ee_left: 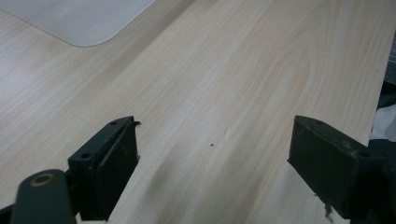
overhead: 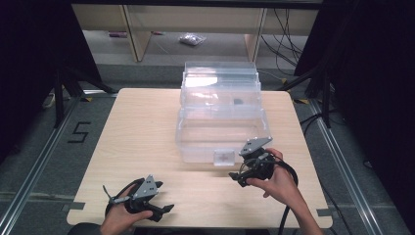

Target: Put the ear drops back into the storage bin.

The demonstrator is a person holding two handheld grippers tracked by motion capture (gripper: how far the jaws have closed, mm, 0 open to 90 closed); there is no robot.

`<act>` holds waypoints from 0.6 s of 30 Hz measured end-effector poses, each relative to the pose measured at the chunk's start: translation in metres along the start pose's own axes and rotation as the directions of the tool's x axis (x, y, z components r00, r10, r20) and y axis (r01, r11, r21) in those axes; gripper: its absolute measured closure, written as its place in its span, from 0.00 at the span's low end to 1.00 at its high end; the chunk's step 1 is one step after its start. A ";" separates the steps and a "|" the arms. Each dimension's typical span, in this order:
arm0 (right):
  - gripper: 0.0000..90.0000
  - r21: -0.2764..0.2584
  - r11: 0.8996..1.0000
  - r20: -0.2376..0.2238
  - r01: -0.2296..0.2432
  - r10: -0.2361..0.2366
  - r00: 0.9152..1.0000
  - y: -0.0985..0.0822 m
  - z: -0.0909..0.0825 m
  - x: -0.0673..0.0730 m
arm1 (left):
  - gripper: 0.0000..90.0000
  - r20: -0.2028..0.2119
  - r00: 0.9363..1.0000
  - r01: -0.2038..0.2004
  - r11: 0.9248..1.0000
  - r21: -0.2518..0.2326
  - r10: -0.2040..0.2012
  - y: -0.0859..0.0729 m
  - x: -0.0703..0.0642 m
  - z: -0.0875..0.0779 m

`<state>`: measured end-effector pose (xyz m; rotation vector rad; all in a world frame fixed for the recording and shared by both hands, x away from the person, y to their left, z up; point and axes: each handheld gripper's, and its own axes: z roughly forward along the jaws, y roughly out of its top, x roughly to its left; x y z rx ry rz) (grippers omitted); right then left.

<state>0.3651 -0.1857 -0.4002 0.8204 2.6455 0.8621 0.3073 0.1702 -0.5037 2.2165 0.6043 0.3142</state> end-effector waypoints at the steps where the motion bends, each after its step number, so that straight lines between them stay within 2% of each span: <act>1: 0.25 -0.020 1.000 -0.017 0.008 -0.008 1.000 -0.002 0.001 0.000 | 0.17 0.000 1.000 0.000 1.000 0.000 0.000 0.000 0.000 0.000; 2: 0.25 -0.008 1.000 -0.012 0.007 -0.007 1.000 -0.003 0.001 0.001 | 0.17 -0.009 1.000 -0.004 1.000 0.000 0.004 0.000 0.000 0.000; 3: 0.25 -0.024 1.000 -0.001 0.019 -0.019 1.000 -0.005 0.003 0.001 | 0.17 -0.006 1.000 -0.004 1.000 -0.003 0.004 0.000 0.000 0.000; 4: 0.25 -0.018 1.000 -0.005 0.001 -0.001 1.000 -0.005 0.002 0.002 | 0.17 -0.001 1.000 -0.005 1.000 -0.001 0.005 0.000 0.000 0.000; 5: 0.25 -0.017 1.000 -0.006 0.013 -0.013 1.000 -0.006 0.002 0.001 | 0.17 -0.001 1.000 0.005 1.000 -0.004 -0.005 0.000 0.000 0.000; 6: 0.25 -0.009 1.000 -0.001 0.001 -0.001 1.000 -0.006 0.002 0.002 | 0.17 0.000 1.000 -0.001 1.000 0.001 0.001 0.000 0.000 0.000; 7: 0.25 -0.022 1.000 0.009 0.006 -0.006 1.000 -0.007 0.003 0.001 | 0.17 0.000 1.000 0.001 1.000 -0.001 -0.001 0.000 0.000 0.000; 8: 0.25 -0.019 1.000 0.002 0.009 -0.009 1.000 -0.009 0.002 0.000 | 0.17 0.000 1.000 -0.004 1.000 0.003 0.004 0.000 0.000 0.000; 9: 0.24 -0.020 1.000 -0.004 0.000 0.000 1.000 -0.010 0.002 0.001 | 0.17 0.000 1.000 0.018 1.000 -0.016 -0.018 0.000 -0.001 0.001; 10: 0.25 -0.010 1.000 -0.014 -0.008 0.008 1.000 -0.011 0.002 0.001 | 0.17 0.000 1.000 0.018 1.000 -0.016 -0.018 0.000 -0.001 0.001; 11: 0.25 -0.031 0.999 0.006 0.008 -0.008 1.000 -0.013 0.004 0.000 | 0.17 0.000 1.000 0.017 1.000 -0.017 -0.017 0.000 -0.001 0.001; 12: 0.25 -0.022 1.000 0.002 0.012 -0.012 1.000 -0.014 0.003 -0.001 | 0.17 -0.001 1.000 0.006 1.000 -0.005 -0.006 0.000 0.000 0.000; 13: 0.25 -0.012 1.000 -0.010 -0.015 0.014 1.000 -0.016 0.004 0.000 | 0.17 -0.002 1.000 0.015 1.000 -0.017 -0.015 0.000 -0.001 0.001; 14: 0.25 -0.018 1.000 -0.006 -0.009 0.009 1.000 -0.019 0.005 0.000 | 0.17 -0.001 1.000 0.015 1.000 -0.016 -0.015 0.000 -0.001 0.001; 15: 0.25 -0.010 1.000 -0.008 -0.017 0.017 1.000 -0.020 0.005 0.000 | 0.17 -0.006 1.000 -0.010 1.000 0.005 0.010 0.000 0.000 0.000; 16: 0.25 -0.026 0.999 -0.001 -0.019 0.019 1.000 -0.023 0.006 0.000 | 0.17 -0.007 1.000 -0.004 1.000 0.000 0.004 0.000 0.000 0.000; 18: 0.25 -0.025 0.999 -0.005 -0.023 0.023 1.000 -0.025 0.006 0.000 | 0.17 -0.007 1.000 -0.004 1.000 0.002 0.004 0.000 0.000 0.000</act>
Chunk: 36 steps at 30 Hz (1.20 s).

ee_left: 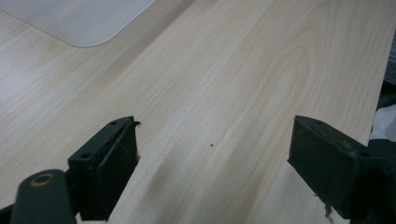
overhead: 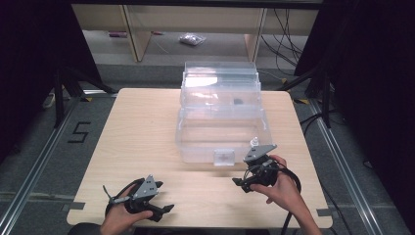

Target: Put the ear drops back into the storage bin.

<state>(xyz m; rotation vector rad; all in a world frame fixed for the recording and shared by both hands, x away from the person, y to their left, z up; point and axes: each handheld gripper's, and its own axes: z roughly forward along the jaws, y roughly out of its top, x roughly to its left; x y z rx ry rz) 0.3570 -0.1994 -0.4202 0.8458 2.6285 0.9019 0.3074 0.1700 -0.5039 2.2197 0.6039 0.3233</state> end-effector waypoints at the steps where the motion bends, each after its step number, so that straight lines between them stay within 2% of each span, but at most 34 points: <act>1: 0.25 -0.004 1.000 0.005 -0.002 0.002 1.000 -0.004 0.000 -0.001 | 0.17 0.000 1.000 0.000 1.000 0.000 0.000 0.000 0.000 0.000; 2: 0.25 0.007 1.000 0.002 -0.007 0.007 1.000 -0.006 -0.001 -0.002 | 0.17 -0.001 1.000 0.015 1.000 0.001 -0.015 0.000 -0.001 0.000; 3: 0.25 -0.003 1.000 0.008 -0.013 0.013 1.000 -0.008 0.000 -0.001 | 0.17 -0.001 1.000 -0.002 1.000 0.000 0.002 0.000 0.000 0.000; 7: 0.25 -0.009 1.000 0.003 -0.020 0.020 1.000 -0.013 0.000 -0.002 | 0.17 0.000 1.000 0.001 1.000 0.000 -0.001 0.000 0.000 0.000; 8: 0.25 -0.012 0.999 0.003 -0.033 0.033 0.999 -0.015 0.001 -0.001 | 0.17 0.000 1.000 0.015 1.000 -0.002 -0.015 0.000 -0.001 0.000; 11: 0.25 -0.023 0.999 0.002 -0.028 0.028 1.000 -0.016 0.002 -0.002 | 0.17 0.000 1.000 0.016 1.000 -0.002 -0.016 0.000 -0.001 0.000; 12: 0.25 -0.014 0.999 -0.004 -0.043 0.043 0.999 -0.017 0.000 -0.001 | 0.17 -0.001 1.000 0.000 1.000 0.000 0.000 0.000 0.000 0.000; 15: 0.24 -0.031 0.999 -0.006 -0.035 0.034 0.999 -0.019 0.003 0.000 | 0.17 -0.001 1.000 -0.001 1.000 -0.001 0.001 0.000 0.000 0.000; 16: 0.24 -0.019 0.999 -0.011 -0.037 0.037 0.999 -0.020 0.002 0.000 | 0.17 -0.001 1.000 -0.001 1.000 -0.001 0.001 0.000 0.000 0.000; 19: 0.24 -0.030 0.999 -0.007 -0.045 0.045 0.999 -0.022 0.004 0.001 | 0.17 -0.002 1.000 0.002 1.000 0.004 -0.002 0.000 0.000 0.000; 20: 0.24 -0.014 0.998 -0.017 -0.062 0.062 0.998 -0.024 0.003 0.001 | 0.17 -0.003 1.000 0.004 1.000 0.005 -0.004 0.000 0.000 0.000; 21: 0.24 -0.022 0.999 -0.013 -0.046 0.046 0.999 -0.026 0.004 0.001 | 0.17 -0.003 1.000 0.003 1.000 0.005 -0.003 0.000 0.000 0.000; 22: 0.24 -0.034 0.998 -0.008 -0.051 0.051 0.999 -0.027 0.005 0.001 | 0.17 -0.003 1.000 0.004 1.000 0.005 -0.004 0.000 0.000 0.000; 24: 0.24 -0.021 0.999 -0.014 -0.049 0.048 0.999 -0.028 0.004 0.001 | 0.17 -0.003 1.000 0.004 1.000 0.005 -0.004 0.000 0.000 0.000; 35: 0.23 -0.044 0.998 -0.013 -0.048 0.047 0.999 -0.040 0.009 0.000 | 0.17 -0.002 1.000 0.003 1.000 0.005 -0.003 0.000 0.000 0.000; 36: 0.23 -0.030 0.998 -0.015 -0.055 0.055 0.998 -0.041 0.008 0.001 | 0.17 -0.001 1.000 0.004 1.000 0.004 -0.004 0.000 0.000 0.000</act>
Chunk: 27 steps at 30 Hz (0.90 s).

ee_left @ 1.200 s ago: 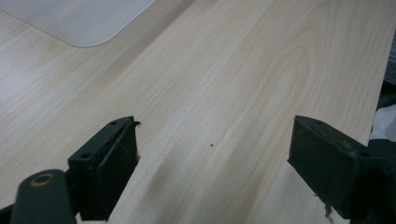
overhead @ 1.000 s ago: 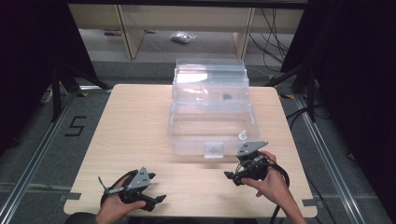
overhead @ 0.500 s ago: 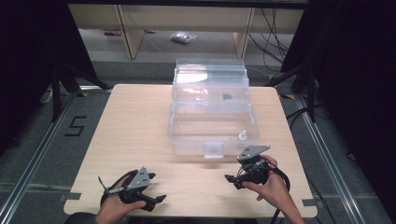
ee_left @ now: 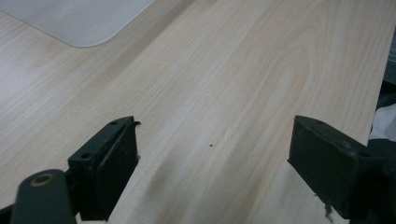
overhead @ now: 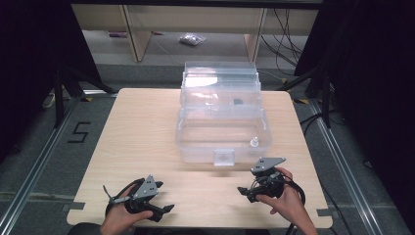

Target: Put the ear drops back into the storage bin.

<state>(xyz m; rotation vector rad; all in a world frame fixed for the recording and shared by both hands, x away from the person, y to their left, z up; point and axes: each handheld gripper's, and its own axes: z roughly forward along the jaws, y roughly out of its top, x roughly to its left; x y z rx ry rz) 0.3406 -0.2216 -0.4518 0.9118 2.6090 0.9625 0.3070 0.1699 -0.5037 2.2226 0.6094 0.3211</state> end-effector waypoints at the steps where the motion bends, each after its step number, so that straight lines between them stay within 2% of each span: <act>1: 0.23 -0.005 1.000 -0.006 0.003 -0.003 1.000 -0.001 0.001 0.000 | 0.17 -0.002 1.000 0.000 1.000 0.000 0.000 0.000 0.000 0.000; 6: 0.22 -0.019 1.000 -0.003 -0.004 0.004 1.000 -0.007 0.001 -0.001 | 0.17 0.003 1.000 0.011 1.000 -0.007 -0.011 0.000 -0.001 0.000; 8: 0.20 -0.008 0.999 0.004 -0.053 0.053 0.999 -0.009 -0.002 0.003 | 0.17 0.003 1.000 0.012 1.000 -0.007 -0.012 0.000 -0.001 0.000; 9: 0.19 -0.030 0.999 0.016 -0.043 0.043 0.999 -0.011 0.000 0.002 | 0.17 0.000 1.000 -0.001 1.000 0.003 0.001 0.000 0.000 0.000; 10: 0.18 -0.031 0.998 0.008 -0.047 0.047 0.999 -0.011 -0.001 0.003 | 0.17 0.003 1.000 -0.007 1.000 -0.006 0.007 0.000 0.000 0.000; 12: 0.18 -0.038 0.999 0.001 -0.015 0.015 1.000 -0.013 -0.001 0.003 | 0.17 0.003 1.000 0.013 1.000 -0.008 -0.013 0.000 -0.001 0.000; 13: 0.18 -0.053 0.999 0.005 -0.004 0.005 1.000 -0.014 0.000 0.002 | 0.17 0.003 1.000 0.010 1.000 -0.008 -0.010 0.000 -0.001 0.000; 14: 0.18 -0.046 0.999 0.002 -0.022 0.022 1.000 -0.014 -0.001 0.004 | 0.17 0.003 1.000 0.012 1.000 -0.008 -0.012 0.000 -0.001 0.000; 15: 0.18 -0.051 0.999 0.007 -0.003 0.003 1.000 -0.015 -0.001 0.003 | 0.17 0.003 1.000 0.012 1.000 -0.008 -0.012 0.000 -0.001 0.000; 19: 0.18 -0.050 0.999 0.001 -0.004 0.004 1.000 -0.017 -0.002 0.004 | 0.17 0.003 1.000 0.003 1.000 -0.012 -0.003 0.000 -0.001 0.000; 20: 0.18 -0.049 0.998 -0.003 -0.025 0.025 1.000 -0.018 -0.001 0.005 | 0.17 0.001 1.000 0.011 1.000 -0.011 -0.011 0.000 -0.001 0.000; 22: 0.18 -0.028 0.999 -0.002 -0.023 0.023 1.000 -0.021 -0.001 0.005 | 0.17 -0.001 1.000 -0.001 1.000 -0.001 0.001 0.000 0.000 0.000; 25: 0.18 -0.038 0.999 0.004 -0.023 0.023 1.000 -0.023 -0.002 0.005 | 0.17 -0.003 1.000 0.002 1.000 -0.006 -0.002 0.000 0.000 0.000; 26: 0.18 -0.044 0.999 0.005 -0.016 0.016 1.000 -0.024 -0.001 0.005 | 0.17 -0.002 1.000 -0.003 1.000 -0.002 0.003 0.000 0.000 0.000; 27: 0.18 -0.045 0.998 0.011 -0.037 0.037 0.999 -0.025 -0.001 0.006 | 0.17 -0.001 1.000 -0.020 1.000 -0.001 0.020 0.001 0.001 -0.001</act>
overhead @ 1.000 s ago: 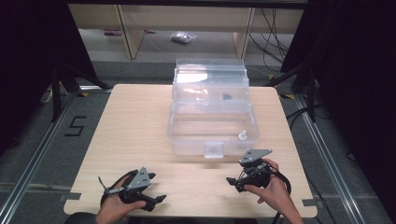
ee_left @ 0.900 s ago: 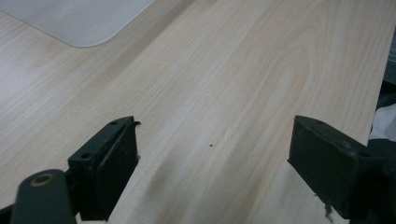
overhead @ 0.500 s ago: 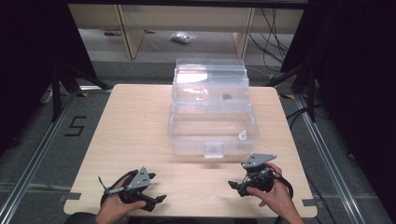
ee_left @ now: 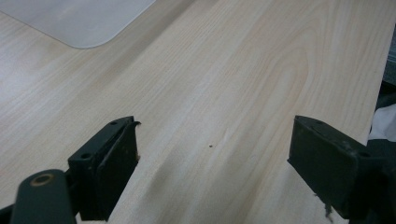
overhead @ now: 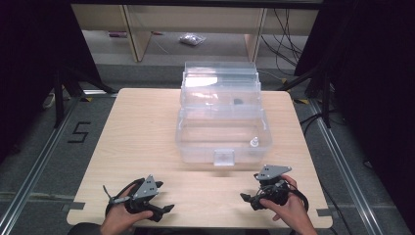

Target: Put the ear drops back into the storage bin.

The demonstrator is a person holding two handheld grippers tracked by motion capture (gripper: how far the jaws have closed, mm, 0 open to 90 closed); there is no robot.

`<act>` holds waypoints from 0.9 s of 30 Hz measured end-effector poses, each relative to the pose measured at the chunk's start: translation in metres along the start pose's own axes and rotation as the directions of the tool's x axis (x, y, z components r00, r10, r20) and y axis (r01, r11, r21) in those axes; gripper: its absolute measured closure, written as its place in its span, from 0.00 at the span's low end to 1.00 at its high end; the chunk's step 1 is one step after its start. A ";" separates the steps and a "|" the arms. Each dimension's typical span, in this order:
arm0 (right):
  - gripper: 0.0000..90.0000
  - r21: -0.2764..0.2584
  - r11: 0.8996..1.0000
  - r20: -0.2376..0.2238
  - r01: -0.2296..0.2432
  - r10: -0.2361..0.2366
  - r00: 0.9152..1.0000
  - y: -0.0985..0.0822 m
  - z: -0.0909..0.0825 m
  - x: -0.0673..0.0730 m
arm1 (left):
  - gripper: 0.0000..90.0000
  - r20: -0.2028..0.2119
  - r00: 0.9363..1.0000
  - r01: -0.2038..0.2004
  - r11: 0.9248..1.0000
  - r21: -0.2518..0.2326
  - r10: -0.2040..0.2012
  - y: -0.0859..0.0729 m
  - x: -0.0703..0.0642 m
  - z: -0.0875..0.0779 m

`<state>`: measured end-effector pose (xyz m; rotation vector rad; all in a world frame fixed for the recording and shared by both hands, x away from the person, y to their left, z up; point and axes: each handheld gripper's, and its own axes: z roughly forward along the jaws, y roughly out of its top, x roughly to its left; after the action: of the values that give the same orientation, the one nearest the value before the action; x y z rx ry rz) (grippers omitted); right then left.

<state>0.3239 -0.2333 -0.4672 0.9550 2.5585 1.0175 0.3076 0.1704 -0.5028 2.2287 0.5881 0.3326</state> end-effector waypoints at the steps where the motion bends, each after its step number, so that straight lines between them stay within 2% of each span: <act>1: 0.18 0.010 1.000 -0.011 0.004 -0.003 1.000 -0.002 -0.002 0.000 | 0.17 0.000 1.000 0.002 1.000 -0.001 -0.002 0.000 0.000 0.000; 4: 0.18 0.004 1.000 -0.005 -0.007 0.007 1.000 -0.004 -0.001 0.000 | 0.17 0.000 1.000 0.002 1.000 -0.001 -0.002 0.000 0.000 0.000; 6: 0.18 0.018 1.000 -0.005 0.003 -0.003 1.000 -0.006 -0.002 0.000 | 0.17 0.002 1.000 0.017 1.000 -0.014 -0.017 0.000 -0.001 0.001; 8: 0.18 0.001 1.000 -0.002 0.006 -0.006 1.000 -0.009 0.000 0.000 | 0.17 0.001 1.000 0.019 1.000 -0.016 -0.019 0.000 -0.001 0.001; 10: 0.18 0.021 1.000 0.000 -0.023 0.023 1.000 -0.012 -0.002 0.000 | 0.17 0.001 1.000 0.017 1.000 -0.015 -0.017 0.000 -0.001 0.001; 11: 0.18 0.020 1.000 0.007 -0.010 0.010 1.000 -0.013 -0.001 0.000 | 0.17 0.001 1.000 0.017 1.000 -0.015 -0.017 0.000 -0.001 0.001; 15: 0.18 0.046 0.999 0.008 -0.015 0.015 1.000 -0.017 -0.002 0.000 | 0.17 0.001 1.000 0.023 0.999 -0.022 -0.023 0.000 -0.002 0.001; 17: 0.18 0.028 1.000 0.011 -0.007 0.006 1.000 -0.020 -0.001 -0.001 | 0.17 0.002 1.000 0.026 0.999 -0.020 -0.026 0.000 -0.002 0.001; 20: 0.18 0.041 0.999 0.011 -0.008 0.008 1.000 -0.021 -0.003 -0.001 | 0.17 0.001 1.000 0.024 0.999 -0.024 -0.024 0.000 -0.002 0.001; 21: 0.18 0.038 0.999 0.017 -0.024 0.023 1.000 -0.022 -0.002 0.000 | 0.17 0.001 1.000 0.025 0.999 -0.024 -0.025 0.000 -0.002 0.001; 22: 0.18 0.038 0.999 0.021 -0.001 0.000 1.000 -0.024 -0.003 -0.003 | 0.17 0.002 1.000 0.028 0.999 -0.026 -0.028 0.000 -0.002 0.001; 25: 0.18 0.036 0.999 0.025 -0.015 0.014 1.000 -0.025 -0.003 -0.002 | 0.17 0.003 1.000 0.026 0.999 -0.019 -0.025 0.000 -0.002 0.001; 27: 0.18 0.045 0.999 0.017 -0.008 0.007 1.000 -0.024 -0.003 -0.003 | 0.17 0.002 1.000 0.026 0.999 -0.024 -0.026 0.000 -0.002 0.001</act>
<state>0.3128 -0.2500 -0.4811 0.9814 2.5759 0.9536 0.3063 0.1685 -0.5035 2.1961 0.6089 0.3232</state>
